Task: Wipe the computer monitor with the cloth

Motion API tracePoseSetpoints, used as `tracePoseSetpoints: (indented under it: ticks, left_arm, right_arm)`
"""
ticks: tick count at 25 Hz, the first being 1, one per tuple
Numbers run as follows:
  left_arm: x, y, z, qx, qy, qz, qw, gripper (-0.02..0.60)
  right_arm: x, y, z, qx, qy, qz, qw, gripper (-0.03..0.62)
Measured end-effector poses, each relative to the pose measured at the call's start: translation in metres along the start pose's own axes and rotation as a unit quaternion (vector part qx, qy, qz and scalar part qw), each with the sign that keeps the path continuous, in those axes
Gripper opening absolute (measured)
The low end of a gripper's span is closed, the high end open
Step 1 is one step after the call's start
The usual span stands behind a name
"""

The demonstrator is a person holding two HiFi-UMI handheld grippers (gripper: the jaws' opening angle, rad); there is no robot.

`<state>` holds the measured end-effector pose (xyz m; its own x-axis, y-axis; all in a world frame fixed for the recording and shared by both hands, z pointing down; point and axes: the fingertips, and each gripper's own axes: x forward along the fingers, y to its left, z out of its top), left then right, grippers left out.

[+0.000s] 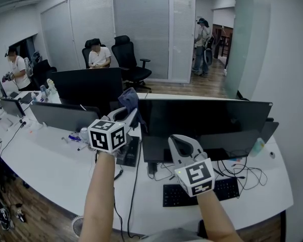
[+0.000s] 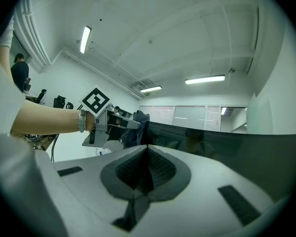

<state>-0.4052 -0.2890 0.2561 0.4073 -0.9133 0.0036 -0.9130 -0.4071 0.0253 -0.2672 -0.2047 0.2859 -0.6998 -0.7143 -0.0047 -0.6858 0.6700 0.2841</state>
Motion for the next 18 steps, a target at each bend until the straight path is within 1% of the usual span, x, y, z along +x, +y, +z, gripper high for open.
tracePoseSetpoints:
  ticks: [8,12,18]
  left_arm:
    - [-0.003,-0.002,-0.019,-0.017,-0.002,-0.01,0.9998,0.06]
    - [-0.002,-0.007,-0.027,-0.02,-0.006,-0.016,0.9997,0.06]
    - [-0.003,-0.007,-0.041,-0.021,0.002,-0.023,0.9995,0.06]
  right_arm:
    - [-0.002,0.002,-0.004,-0.002,0.008,0.006,1.0,0.008]
    - [-0.004,0.003,-0.004,-0.001,0.009,0.009,1.0,0.008]
    - [-0.003,0.009,-0.015,0.001,0.024,0.018,1.0,0.008]
